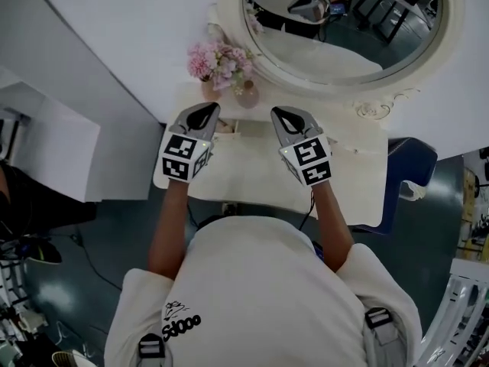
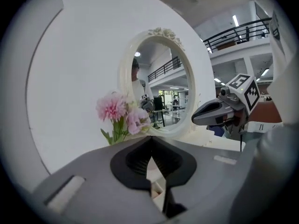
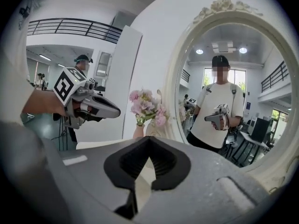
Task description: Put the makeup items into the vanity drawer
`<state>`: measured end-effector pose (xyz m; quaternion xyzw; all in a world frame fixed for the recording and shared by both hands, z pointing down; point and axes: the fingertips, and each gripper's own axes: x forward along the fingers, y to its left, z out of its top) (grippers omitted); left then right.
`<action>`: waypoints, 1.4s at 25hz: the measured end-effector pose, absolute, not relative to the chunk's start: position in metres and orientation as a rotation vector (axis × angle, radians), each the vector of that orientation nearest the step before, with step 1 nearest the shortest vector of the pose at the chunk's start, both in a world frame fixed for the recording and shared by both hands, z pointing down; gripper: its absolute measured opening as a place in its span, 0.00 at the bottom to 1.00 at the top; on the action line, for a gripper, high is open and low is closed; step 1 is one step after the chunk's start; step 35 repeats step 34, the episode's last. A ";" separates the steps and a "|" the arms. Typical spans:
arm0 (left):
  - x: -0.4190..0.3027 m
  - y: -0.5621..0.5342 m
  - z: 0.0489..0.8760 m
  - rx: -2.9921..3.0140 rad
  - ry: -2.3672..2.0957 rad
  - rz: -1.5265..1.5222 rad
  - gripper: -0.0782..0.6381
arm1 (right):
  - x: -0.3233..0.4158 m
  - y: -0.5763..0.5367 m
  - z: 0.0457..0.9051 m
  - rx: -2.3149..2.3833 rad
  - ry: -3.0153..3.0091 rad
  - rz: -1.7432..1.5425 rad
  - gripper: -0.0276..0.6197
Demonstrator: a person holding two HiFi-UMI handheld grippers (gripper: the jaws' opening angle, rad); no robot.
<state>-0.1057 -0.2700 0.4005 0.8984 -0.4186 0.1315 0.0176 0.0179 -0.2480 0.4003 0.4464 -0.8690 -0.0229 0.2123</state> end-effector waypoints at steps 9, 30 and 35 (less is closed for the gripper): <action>-0.103 -0.251 0.327 2.896 -1.464 0.323 0.13 | 0.025 -0.236 0.336 1.278 -2.473 -0.224 0.05; -0.079 -0.231 0.308 3.002 -1.427 0.313 0.13 | 0.028 -0.227 0.314 1.283 -2.534 -0.262 0.05; -0.078 -0.229 0.313 2.991 -1.410 0.352 0.13 | 0.028 -0.227 0.313 1.285 -2.539 -0.262 0.05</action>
